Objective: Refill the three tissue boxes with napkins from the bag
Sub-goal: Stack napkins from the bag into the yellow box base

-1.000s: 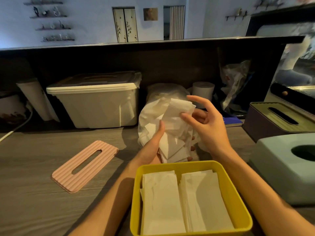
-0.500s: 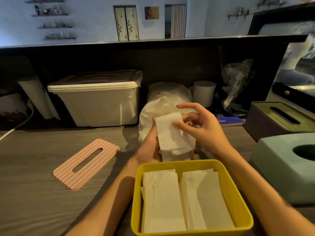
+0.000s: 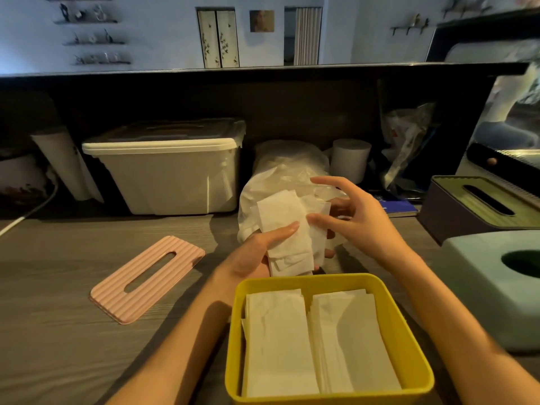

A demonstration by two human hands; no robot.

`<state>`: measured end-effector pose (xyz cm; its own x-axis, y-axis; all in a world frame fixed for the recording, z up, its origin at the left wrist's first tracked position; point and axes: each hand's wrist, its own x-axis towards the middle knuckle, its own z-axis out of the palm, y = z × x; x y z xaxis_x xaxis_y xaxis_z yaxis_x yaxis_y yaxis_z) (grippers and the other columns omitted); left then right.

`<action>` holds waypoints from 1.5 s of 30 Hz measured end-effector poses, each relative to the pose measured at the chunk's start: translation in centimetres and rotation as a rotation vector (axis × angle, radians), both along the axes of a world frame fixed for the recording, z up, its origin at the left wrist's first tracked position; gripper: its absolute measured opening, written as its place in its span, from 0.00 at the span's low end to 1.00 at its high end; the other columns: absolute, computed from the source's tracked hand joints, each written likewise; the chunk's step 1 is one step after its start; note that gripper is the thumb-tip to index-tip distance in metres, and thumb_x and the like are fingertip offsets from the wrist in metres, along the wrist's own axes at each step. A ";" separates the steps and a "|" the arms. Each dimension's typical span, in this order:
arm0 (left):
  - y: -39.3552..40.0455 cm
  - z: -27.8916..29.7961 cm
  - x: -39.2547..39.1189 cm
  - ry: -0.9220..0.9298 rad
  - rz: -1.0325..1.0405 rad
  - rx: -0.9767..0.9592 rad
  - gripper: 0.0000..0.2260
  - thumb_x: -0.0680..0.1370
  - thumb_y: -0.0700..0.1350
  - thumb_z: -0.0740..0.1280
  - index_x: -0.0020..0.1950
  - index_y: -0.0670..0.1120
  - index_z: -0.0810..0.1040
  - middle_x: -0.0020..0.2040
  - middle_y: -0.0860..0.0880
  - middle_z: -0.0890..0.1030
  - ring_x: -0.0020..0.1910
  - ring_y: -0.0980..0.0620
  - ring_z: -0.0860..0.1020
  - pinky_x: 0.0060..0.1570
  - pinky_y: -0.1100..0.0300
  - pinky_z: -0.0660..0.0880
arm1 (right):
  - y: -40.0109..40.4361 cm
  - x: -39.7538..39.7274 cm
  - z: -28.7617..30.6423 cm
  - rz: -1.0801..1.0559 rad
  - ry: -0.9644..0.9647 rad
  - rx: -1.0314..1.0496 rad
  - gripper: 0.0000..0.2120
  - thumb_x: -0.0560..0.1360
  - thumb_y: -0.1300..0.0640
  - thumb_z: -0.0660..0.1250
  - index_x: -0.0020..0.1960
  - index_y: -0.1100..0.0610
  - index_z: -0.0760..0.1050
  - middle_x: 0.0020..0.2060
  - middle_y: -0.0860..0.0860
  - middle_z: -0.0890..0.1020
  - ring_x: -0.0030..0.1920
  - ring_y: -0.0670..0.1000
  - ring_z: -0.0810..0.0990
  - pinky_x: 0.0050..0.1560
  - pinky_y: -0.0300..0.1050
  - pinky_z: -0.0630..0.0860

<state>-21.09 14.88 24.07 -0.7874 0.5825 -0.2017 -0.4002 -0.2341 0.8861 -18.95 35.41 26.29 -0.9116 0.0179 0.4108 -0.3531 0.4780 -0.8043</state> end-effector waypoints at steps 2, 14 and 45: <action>0.0 -0.1 0.0 -0.019 -0.009 0.020 0.24 0.74 0.52 0.73 0.69 0.52 0.74 0.61 0.40 0.83 0.60 0.38 0.82 0.57 0.42 0.79 | -0.2 0.3 0.1 0.021 0.034 -0.062 0.30 0.73 0.54 0.78 0.71 0.40 0.72 0.41 0.49 0.85 0.43 0.49 0.85 0.46 0.40 0.83; 0.2 0.0 0.1 -0.075 -0.031 0.105 0.25 0.79 0.49 0.71 0.75 0.52 0.69 0.67 0.38 0.79 0.65 0.35 0.78 0.66 0.36 0.72 | -0.8 0.0 0.2 -0.057 0.041 -0.234 0.30 0.71 0.51 0.78 0.70 0.40 0.74 0.57 0.47 0.82 0.52 0.45 0.85 0.50 0.44 0.84; 0.5 1.8 0.7 -0.054 0.008 0.094 0.32 0.75 0.72 0.57 0.59 0.49 0.85 0.61 0.41 0.83 0.61 0.41 0.82 0.61 0.46 0.78 | 0.2 1.4 2.4 0.261 0.114 -0.326 0.09 0.77 0.57 0.71 0.57 0.57 0.82 0.48 0.52 0.87 0.49 0.50 0.86 0.46 0.40 0.81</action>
<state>-20.38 15.36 25.85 -0.7813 0.5948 -0.1893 -0.4450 -0.3181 0.8371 -17.57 35.57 28.64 -0.8518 -0.0621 0.5201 -0.5238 0.0884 -0.8473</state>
